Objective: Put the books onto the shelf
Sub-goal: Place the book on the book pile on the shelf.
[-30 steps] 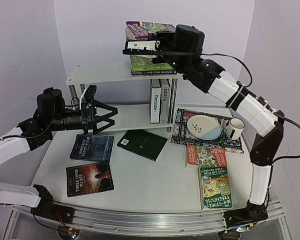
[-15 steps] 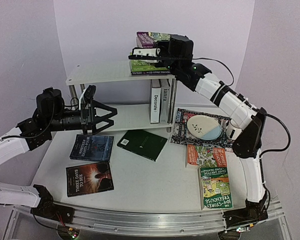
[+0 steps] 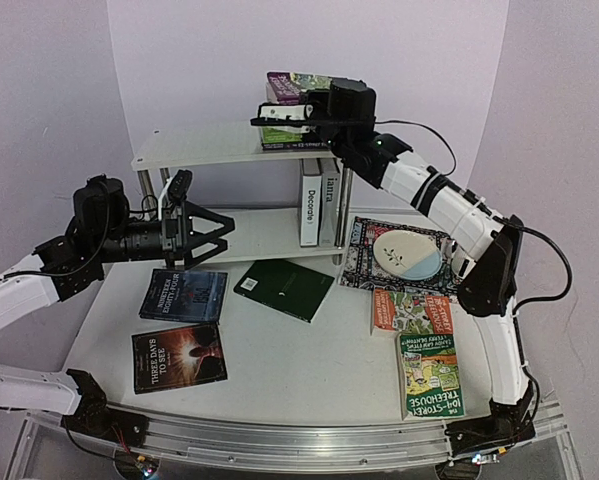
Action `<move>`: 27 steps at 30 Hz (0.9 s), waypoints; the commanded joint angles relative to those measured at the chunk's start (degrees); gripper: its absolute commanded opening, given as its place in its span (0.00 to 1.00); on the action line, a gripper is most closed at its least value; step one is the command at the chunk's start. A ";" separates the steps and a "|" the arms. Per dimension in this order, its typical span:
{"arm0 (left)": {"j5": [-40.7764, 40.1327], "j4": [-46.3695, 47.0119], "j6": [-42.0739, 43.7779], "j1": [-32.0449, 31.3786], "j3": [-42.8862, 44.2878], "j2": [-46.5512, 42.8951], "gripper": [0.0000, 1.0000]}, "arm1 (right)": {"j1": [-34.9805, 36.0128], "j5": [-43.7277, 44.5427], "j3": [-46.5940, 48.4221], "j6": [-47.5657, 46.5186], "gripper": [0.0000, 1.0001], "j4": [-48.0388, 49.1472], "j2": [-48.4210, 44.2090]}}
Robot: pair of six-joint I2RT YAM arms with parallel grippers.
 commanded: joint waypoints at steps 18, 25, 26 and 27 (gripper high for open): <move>0.53 -0.59 2.02 0.29 1.23 0.68 1.00 | 3.10 2.09 -0.76 0.47 0.00 11.07 -2.81; 0.39 -0.67 1.81 0.29 0.50 -0.49 1.00 | 3.13 3.46 -2.17 0.35 0.00 10.89 -3.35; 0.38 -0.68 1.83 0.29 0.41 -0.53 1.00 | 3.11 3.79 -2.46 0.04 0.00 10.90 -3.40; 0.34 -0.68 1.77 0.28 0.31 -0.70 1.00 | 3.14 4.36 -2.82 -0.28 0.00 10.83 -3.44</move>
